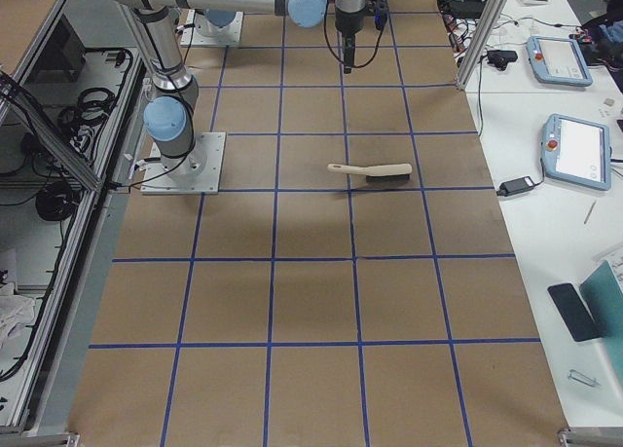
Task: Sweep and dump trash into bin
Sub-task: 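Bring the empty dustpan back and lower it onto the table with the left gripper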
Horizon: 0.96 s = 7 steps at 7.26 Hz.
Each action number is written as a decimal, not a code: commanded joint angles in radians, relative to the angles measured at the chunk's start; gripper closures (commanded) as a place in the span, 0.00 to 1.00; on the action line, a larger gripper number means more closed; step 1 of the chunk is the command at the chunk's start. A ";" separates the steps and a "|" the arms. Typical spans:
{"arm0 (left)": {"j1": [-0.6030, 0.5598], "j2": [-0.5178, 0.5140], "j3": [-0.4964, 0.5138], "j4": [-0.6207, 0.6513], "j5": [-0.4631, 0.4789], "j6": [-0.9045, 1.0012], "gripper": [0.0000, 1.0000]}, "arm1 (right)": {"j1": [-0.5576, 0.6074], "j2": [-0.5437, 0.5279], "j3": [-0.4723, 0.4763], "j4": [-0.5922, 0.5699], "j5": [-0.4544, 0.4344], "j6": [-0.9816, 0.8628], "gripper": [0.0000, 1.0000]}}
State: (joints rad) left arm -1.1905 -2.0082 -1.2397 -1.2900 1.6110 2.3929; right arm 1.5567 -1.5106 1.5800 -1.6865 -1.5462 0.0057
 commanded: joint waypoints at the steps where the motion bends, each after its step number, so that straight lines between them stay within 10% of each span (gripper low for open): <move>1: -0.066 -0.039 -0.030 -0.006 0.004 -0.240 0.95 | -0.001 0.003 0.001 -0.001 -0.002 -0.009 0.00; 7: -0.169 -0.124 -0.122 0.087 0.010 -0.667 0.89 | -0.001 -0.005 0.012 0.001 -0.032 -0.007 0.00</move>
State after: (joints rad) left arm -1.3444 -2.1264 -1.3186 -1.2510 1.6209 1.7859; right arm 1.5554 -1.5115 1.5914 -1.6859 -1.5581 -0.0027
